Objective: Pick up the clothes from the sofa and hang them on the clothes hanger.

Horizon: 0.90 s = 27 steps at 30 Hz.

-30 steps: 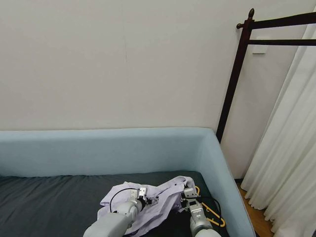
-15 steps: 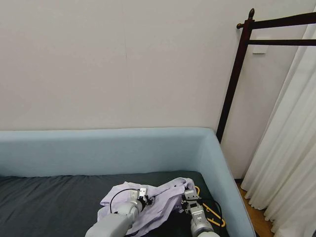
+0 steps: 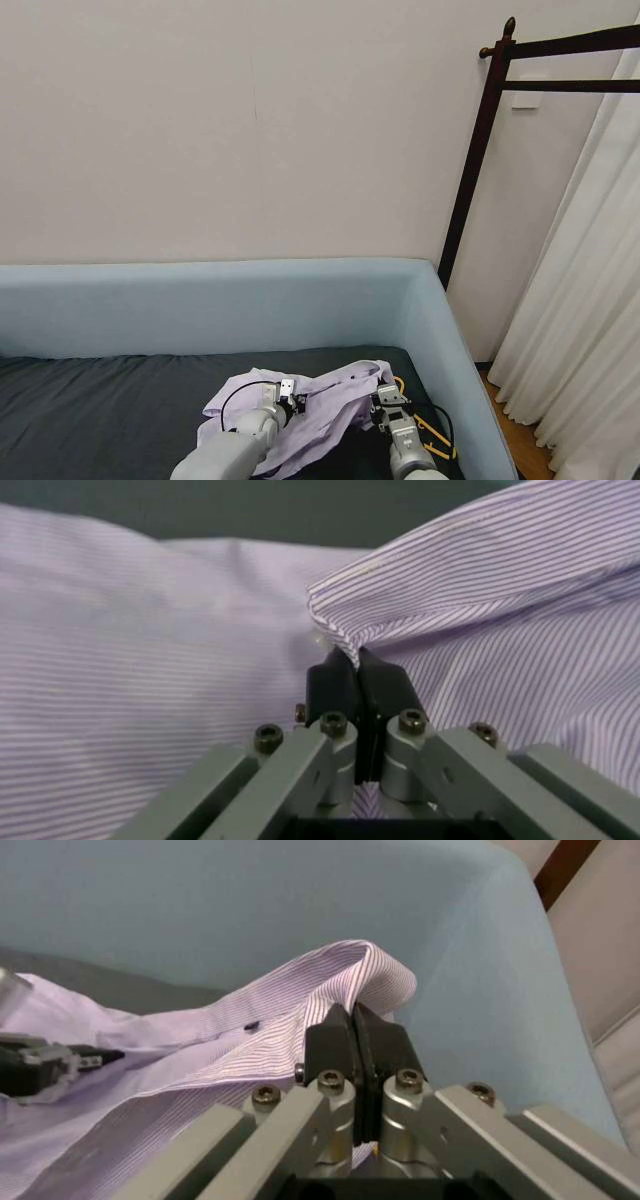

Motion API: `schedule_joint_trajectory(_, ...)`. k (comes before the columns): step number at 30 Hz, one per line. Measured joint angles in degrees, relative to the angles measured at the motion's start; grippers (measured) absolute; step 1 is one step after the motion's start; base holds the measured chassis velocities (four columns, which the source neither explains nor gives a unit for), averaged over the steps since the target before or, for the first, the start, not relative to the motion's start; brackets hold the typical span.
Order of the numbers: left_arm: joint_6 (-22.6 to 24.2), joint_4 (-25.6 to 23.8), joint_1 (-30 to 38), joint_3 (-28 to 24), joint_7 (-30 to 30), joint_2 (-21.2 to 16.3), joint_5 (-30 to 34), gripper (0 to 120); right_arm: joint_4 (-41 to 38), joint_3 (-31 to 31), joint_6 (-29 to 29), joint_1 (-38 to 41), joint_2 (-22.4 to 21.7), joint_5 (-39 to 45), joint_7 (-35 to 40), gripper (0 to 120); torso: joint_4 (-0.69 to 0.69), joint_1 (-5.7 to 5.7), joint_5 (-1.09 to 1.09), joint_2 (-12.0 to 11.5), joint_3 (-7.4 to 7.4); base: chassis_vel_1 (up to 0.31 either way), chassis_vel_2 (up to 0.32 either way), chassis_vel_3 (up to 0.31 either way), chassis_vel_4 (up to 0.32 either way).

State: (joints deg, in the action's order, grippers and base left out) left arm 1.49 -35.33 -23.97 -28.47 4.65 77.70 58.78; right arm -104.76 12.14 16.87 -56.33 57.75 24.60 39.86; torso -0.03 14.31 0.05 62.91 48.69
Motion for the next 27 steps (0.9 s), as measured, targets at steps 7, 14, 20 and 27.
schedule_joint_trajectory(7,-0.4,-16.5,-1.7,3.5,-3.5,-7.7,0.0,0,1.3,-1.9,-1.0,1.9,-0.4,1.3,-1.6,0,0.0,0.0,-0.01,0.0,0.0,0.0,0.0,0.0,0.0)
schedule_joint_trajectory(14,1.8,-34.8,0.6,7.3,-8.5,-18.8,3.2,0,2.7,-2.4,-0.9,10.7,-3.4,6.8,-3.4,0,0.03,0.0,0.0,0.0,0.01,0.0,0.0,0.0,0.0)
schedule_joint_trajectory(20,3.1,-44.1,4.6,11.3,-13.2,-24.6,3.8,0,3.1,-1.9,-1.2,18.9,-7.2,12.1,-6.5,0,0.0,0.0,0.0,0.0,0.0,0.0,0.0,0.0,0.0)
schedule_joint_trajectory(27,6.2,-54.0,10.0,14.2,-23.1,-27.9,4.3,0,6.2,3.1,-3.4,33.3,-10.7,17.4,-12.8,0,-0.01,0.0,0.0,0.0,0.0,0.0,0.0,0.0,0.0)
